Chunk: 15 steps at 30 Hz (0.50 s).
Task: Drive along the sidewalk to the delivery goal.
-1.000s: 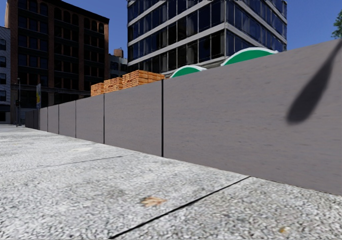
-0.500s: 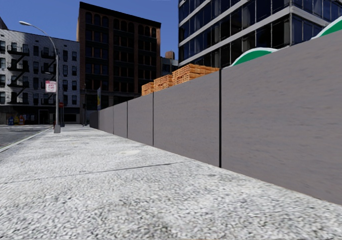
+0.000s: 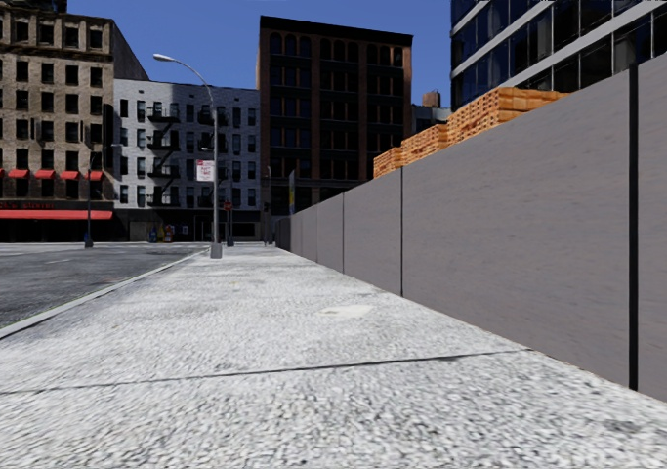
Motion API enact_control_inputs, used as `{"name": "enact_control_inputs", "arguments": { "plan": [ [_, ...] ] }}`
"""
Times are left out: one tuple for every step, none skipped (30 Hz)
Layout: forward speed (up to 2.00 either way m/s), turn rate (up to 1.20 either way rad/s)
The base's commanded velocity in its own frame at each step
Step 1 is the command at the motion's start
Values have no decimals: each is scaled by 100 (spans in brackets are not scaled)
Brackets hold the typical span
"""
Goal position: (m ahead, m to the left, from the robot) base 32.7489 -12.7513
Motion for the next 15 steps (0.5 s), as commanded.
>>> {"name": "enact_control_inputs", "arguments": {
  "plan": [
    [200, 61],
    [200, 61],
    [200, 61],
    [200, 59],
    [200, 51],
    [200, 40],
    [200, 40],
    [200, 0],
    [200, 0],
    [200, 0],
    [200, 0],
    [200, 0],
    [200, 0],
    [200, 0],
    [200, 0]
  ]
}}
